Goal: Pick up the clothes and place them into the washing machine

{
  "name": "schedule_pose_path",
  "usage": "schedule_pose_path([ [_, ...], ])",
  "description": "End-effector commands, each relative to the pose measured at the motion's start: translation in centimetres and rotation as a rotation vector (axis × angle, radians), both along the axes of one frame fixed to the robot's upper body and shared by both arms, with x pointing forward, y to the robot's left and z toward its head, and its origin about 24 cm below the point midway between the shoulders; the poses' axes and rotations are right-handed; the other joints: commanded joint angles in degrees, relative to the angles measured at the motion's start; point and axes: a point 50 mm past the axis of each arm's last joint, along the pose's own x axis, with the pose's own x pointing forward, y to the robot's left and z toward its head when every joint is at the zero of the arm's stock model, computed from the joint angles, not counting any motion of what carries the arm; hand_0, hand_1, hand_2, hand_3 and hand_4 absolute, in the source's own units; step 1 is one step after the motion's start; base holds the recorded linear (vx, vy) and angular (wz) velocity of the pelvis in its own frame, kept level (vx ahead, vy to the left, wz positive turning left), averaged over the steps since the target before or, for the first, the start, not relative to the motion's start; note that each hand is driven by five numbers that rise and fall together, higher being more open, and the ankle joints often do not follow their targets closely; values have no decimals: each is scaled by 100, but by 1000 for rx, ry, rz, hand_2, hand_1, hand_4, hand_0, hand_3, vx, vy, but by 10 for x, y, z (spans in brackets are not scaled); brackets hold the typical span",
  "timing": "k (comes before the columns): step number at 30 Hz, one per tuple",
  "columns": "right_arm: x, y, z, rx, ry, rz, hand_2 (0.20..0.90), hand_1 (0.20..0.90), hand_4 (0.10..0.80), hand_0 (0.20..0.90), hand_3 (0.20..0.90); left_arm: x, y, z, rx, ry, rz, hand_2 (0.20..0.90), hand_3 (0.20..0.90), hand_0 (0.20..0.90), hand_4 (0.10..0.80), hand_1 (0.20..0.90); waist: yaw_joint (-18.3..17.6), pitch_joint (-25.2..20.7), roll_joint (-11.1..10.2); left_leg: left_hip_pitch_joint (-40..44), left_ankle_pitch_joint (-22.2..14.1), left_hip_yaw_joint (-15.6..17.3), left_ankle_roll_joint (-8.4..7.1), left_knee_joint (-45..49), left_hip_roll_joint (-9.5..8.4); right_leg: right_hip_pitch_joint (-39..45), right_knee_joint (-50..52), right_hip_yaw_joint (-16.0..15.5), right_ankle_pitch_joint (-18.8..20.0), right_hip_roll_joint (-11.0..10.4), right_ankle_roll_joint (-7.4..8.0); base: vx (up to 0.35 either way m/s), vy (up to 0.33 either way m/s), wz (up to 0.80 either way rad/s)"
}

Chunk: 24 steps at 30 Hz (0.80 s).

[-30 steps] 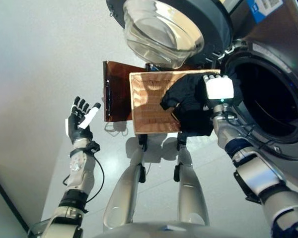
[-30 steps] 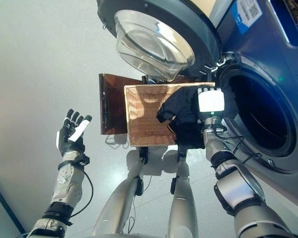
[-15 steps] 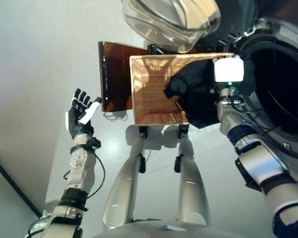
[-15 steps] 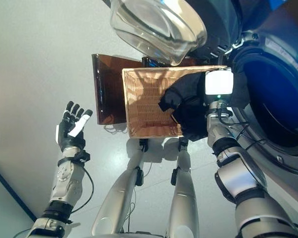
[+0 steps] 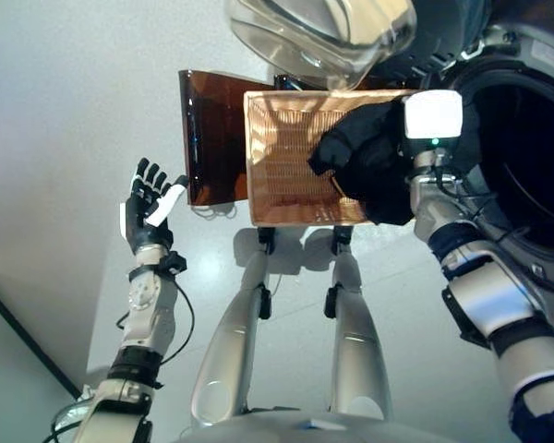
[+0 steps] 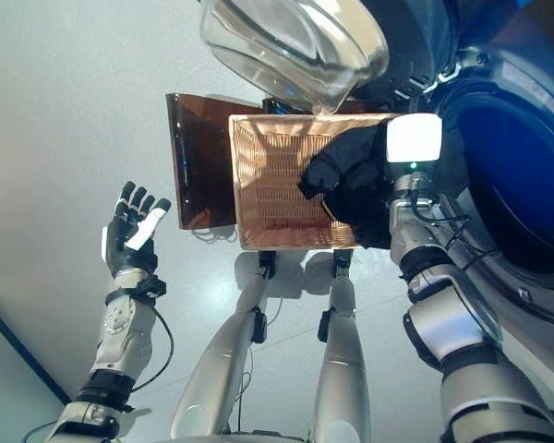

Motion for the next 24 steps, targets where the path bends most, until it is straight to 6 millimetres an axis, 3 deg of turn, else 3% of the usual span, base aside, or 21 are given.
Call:
schedule_pose_path([
  [1, 2, -1, 20, -30, -71, 8, 200, 200, 300, 200, 200, -14, 30, 28, 98, -149, 90, 900, 900, 900, 800, 900, 73, -305, 10, 3, -328, 113, -544, 75, -51, -331, 273, -54, -109, 55, 30, 0, 0, 0],
  [11, -2, -2, 21, 40, -134, 34, 200, 200, 300, 200, 200, -15, 32, 26, 108, -139, 104, 900, 900, 900, 800, 900, 19, -361, -22, 54, -364, 134, -550, 129, -33, -241, 276, -78, -113, 53, 28, 0, 0, 0],
  [17, -13, -7, 18, 254, -266, 61, 200, 200, 300, 200, 200, -16, 34, 21, 100, -115, 130, 900, 900, 900, 800, 900, -66, -420, -101, 194, -398, 140, -542, 154, -4, -64, 260, -105, -130, 61, 22, 0, 0, 0],
  [24, -29, -7, -1, 575, -403, 126, 200, 200, 300, 200, 200, -20, 33, 9, 93, -65, 155, 900, 900, 900, 800, 900, -167, -483, -152, 374, -425, 127, -527, 135, 17, 140, 228, -145, -171, 77, 15, 3, -1, -1],
])
